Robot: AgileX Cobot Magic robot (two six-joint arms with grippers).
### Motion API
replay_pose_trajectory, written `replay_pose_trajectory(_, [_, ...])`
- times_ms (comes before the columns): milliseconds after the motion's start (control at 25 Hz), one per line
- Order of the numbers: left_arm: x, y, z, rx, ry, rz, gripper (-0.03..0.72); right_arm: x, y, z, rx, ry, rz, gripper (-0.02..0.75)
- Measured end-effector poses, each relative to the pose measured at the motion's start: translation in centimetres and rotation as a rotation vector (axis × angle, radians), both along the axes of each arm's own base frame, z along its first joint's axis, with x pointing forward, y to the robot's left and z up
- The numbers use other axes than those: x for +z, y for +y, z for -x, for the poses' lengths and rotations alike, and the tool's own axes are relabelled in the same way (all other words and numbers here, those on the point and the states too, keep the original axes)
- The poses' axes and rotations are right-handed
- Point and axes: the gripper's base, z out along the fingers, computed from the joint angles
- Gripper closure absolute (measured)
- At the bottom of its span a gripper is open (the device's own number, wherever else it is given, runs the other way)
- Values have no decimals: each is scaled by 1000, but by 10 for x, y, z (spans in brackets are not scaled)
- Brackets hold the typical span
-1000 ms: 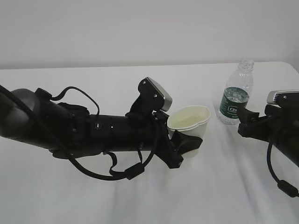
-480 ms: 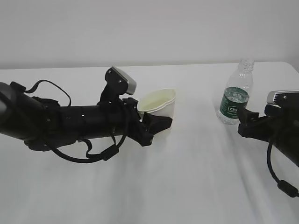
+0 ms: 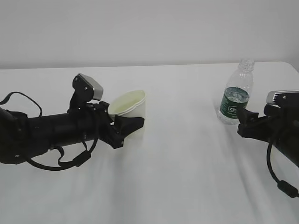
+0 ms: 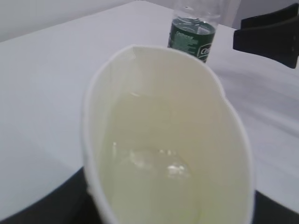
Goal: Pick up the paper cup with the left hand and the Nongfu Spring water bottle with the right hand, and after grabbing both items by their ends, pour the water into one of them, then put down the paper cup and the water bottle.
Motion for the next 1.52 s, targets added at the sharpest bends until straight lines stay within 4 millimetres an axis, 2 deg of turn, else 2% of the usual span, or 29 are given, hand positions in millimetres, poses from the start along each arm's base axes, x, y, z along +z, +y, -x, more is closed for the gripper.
replay_pose_trajectory(480, [-5, 43, 0, 146, -27, 60, 304, 0, 0, 0, 0, 0, 0, 150])
replay_pose_trajectory(720, [-16, 64, 8, 259, -11, 16, 304, 0, 0, 0, 0, 0, 0, 150])
replay_pose_trajectory(1040, [-25, 80, 16, 404, -7, -50, 304, 0, 0, 0, 4, 0, -1, 150])
replay_pose_trajectory(1520, [-26, 103, 10, 692, 27, -22, 304, 0, 1, 0, 11, 0, -4, 150])
